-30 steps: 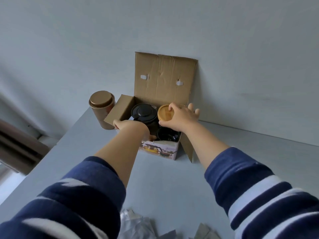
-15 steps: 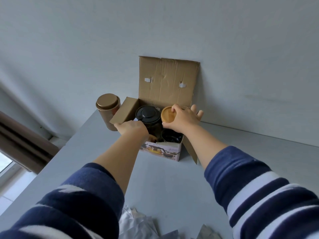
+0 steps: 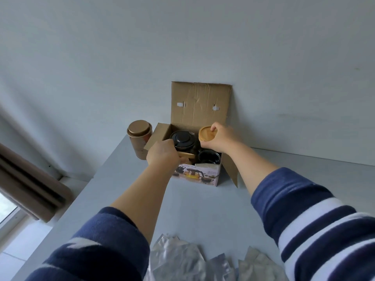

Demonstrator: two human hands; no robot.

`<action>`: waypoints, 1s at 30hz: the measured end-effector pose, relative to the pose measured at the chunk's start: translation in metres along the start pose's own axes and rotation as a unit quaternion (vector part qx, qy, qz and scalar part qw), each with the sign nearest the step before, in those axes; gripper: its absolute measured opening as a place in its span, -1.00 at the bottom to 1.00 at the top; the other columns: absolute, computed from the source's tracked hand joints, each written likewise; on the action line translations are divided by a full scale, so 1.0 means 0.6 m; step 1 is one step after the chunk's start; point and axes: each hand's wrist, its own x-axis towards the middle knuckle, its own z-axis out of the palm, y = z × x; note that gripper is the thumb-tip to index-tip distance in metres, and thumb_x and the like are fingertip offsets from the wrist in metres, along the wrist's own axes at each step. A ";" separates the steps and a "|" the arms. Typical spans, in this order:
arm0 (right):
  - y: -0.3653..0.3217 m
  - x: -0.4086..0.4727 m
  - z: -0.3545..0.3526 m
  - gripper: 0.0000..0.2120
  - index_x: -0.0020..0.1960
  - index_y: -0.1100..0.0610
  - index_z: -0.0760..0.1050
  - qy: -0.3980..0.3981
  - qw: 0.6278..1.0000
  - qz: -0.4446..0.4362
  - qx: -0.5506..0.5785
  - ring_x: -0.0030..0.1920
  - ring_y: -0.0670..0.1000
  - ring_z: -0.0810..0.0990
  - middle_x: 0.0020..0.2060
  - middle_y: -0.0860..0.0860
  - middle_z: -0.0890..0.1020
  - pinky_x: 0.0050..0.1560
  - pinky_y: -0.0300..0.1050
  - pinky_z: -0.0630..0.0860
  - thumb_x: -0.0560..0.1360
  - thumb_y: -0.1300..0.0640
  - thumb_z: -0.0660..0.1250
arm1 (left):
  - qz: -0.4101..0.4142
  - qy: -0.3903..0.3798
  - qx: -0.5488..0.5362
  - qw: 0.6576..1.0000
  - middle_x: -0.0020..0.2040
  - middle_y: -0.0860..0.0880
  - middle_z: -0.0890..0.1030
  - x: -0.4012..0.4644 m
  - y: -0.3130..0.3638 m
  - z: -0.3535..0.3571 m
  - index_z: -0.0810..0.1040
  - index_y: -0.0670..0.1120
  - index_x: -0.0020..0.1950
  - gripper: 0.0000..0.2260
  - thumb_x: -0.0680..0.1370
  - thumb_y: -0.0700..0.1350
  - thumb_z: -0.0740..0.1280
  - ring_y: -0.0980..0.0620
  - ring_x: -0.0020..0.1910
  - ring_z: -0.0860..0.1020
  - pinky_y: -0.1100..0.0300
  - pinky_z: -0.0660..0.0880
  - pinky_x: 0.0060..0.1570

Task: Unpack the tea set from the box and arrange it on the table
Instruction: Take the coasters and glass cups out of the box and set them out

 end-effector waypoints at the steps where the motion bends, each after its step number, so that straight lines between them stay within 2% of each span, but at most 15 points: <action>1: 0.003 -0.014 -0.002 -0.43 0.08 -0.09 0.33 0.007 1.000 0.009 -0.002 0.02 0.10 0.50 0.10 0.04 0.47 0.04 0.06 0.56 0.19 -0.27 0.43 | 0.007 0.014 -0.026 1.000 -0.10 -0.03 0.58 -0.013 -0.006 0.002 0.54 -0.06 0.02 -0.59 0.36 0.18 0.50 -0.04 -0.10 0.56 0.12 0.53 -0.18; 3: 0.016 -0.044 -0.006 -0.43 0.09 -0.11 0.33 0.024 0.999 0.027 -0.007 0.01 0.10 0.52 0.10 0.04 0.49 -0.01 -0.02 0.55 0.20 -0.29 0.44 | 0.024 0.036 -0.074 0.996 -0.07 -0.03 0.59 -0.036 -0.019 0.010 0.52 -0.05 0.03 -0.59 0.36 0.16 0.51 -0.04 -0.11 0.55 0.11 0.53 -0.18; 6: 0.047 -0.086 -0.014 -0.43 0.13 -0.10 0.36 0.067 0.996 0.063 -0.006 0.03 0.10 0.53 0.11 0.03 0.48 -0.04 -0.08 0.51 0.22 -0.25 0.46 | 0.057 0.084 -0.118 0.988 0.03 -0.06 0.59 -0.063 -0.024 0.021 0.52 -0.04 0.10 -0.55 0.36 0.17 0.51 -0.07 -0.02 0.56 0.13 0.48 -0.18; 10: 0.102 -0.131 -0.042 -0.42 0.19 -0.12 0.37 0.101 0.989 0.108 -0.004 0.05 0.12 0.53 0.13 0.05 0.39 0.00 -0.08 0.50 0.25 -0.24 0.46 | 0.125 0.121 -0.171 0.970 0.10 -0.05 0.57 -0.074 0.027 0.029 0.52 -0.03 0.06 -0.59 0.36 0.16 0.50 -0.06 0.03 0.54 0.04 0.55 -0.07; 17: 0.270 -0.149 -0.108 -0.39 0.21 -0.11 0.38 0.105 0.978 0.180 -0.009 0.07 0.16 0.55 0.13 0.07 0.39 0.04 0.03 0.57 0.23 -0.24 0.45 | 0.185 0.048 -0.214 0.958 0.18 -0.04 0.52 -0.081 0.217 0.095 0.51 -0.04 0.11 -0.57 0.37 0.15 0.49 -0.08 0.19 0.47 0.14 0.40 -0.09; 20: 0.361 -0.136 -0.122 -0.37 0.21 -0.10 0.38 0.094 0.974 0.205 -0.020 0.09 0.16 0.53 0.14 0.07 0.40 0.04 0.01 0.56 0.21 -0.23 0.47 | 0.185 0.023 -0.237 0.953 0.19 -0.04 0.52 -0.076 0.293 0.160 0.52 -0.05 0.09 -0.56 0.35 0.16 0.50 -0.08 0.20 0.48 0.13 0.44 -0.04; 25: 0.503 -0.084 -0.120 -0.37 0.25 -0.12 0.38 0.077 0.973 0.214 -0.026 0.12 0.16 0.52 0.17 0.07 0.41 0.06 -0.03 0.54 0.24 -0.21 0.47 | 0.153 0.015 -0.265 0.952 0.19 -0.02 0.51 -0.049 0.389 0.273 0.51 -0.05 0.09 -0.57 0.36 0.15 0.50 -0.06 0.09 0.52 0.18 0.41 -0.07; 30: 0.611 -0.038 -0.121 -0.41 0.23 -0.11 0.42 0.127 0.968 0.213 -0.047 0.22 0.17 0.41 0.19 0.09 0.43 0.17 -0.07 0.42 0.24 -0.18 0.48 | 0.147 0.020 -0.276 0.950 0.16 0.00 0.52 -0.022 0.439 0.372 0.52 -0.06 0.05 -0.62 0.36 0.08 0.53 0.01 0.00 0.50 0.24 0.32 -0.11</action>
